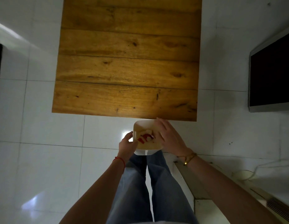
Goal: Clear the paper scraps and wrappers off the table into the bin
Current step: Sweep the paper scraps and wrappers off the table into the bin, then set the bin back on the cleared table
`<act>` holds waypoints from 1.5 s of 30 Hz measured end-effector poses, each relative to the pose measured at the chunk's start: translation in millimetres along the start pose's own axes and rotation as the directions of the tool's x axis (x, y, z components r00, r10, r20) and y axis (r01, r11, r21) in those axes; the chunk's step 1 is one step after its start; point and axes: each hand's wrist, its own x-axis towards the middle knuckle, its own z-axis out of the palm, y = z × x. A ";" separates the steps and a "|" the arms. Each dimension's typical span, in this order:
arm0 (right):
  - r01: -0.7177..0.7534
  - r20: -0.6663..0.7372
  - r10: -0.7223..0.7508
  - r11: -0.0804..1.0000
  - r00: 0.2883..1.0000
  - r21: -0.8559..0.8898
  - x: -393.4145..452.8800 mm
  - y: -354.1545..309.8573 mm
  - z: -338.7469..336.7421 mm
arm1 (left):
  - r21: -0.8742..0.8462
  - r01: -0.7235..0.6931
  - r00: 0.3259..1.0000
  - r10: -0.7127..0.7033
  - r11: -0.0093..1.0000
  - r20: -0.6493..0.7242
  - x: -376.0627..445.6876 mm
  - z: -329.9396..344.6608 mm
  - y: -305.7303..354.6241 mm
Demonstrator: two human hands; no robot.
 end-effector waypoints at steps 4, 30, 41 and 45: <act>-0.260 -0.062 0.273 0.952 0.960 0.160 -11.5 -9.0 -18.5 | -0.043 -0.070 0.997 0.070 0.997 -0.017 -28.1 -15.2 21.5; -0.329 -0.231 0.420 0.878 0.878 0.347 49.6 -73.5 -132.8 | -0.077 -0.272 0.962 0.268 0.959 -0.060 1.3 -110.8 196.4; -0.388 -0.236 0.425 0.902 0.874 0.188 190.6 -91.7 -154.1 | -0.044 -0.351 0.936 0.350 0.935 -0.036 108.9 -172.0 288.2; -0.398 -0.237 0.437 0.897 0.868 0.193 222.1 -87.1 -160.9 | -0.057 -0.385 0.923 0.385 0.921 -0.013 142.8 -178.3 316.3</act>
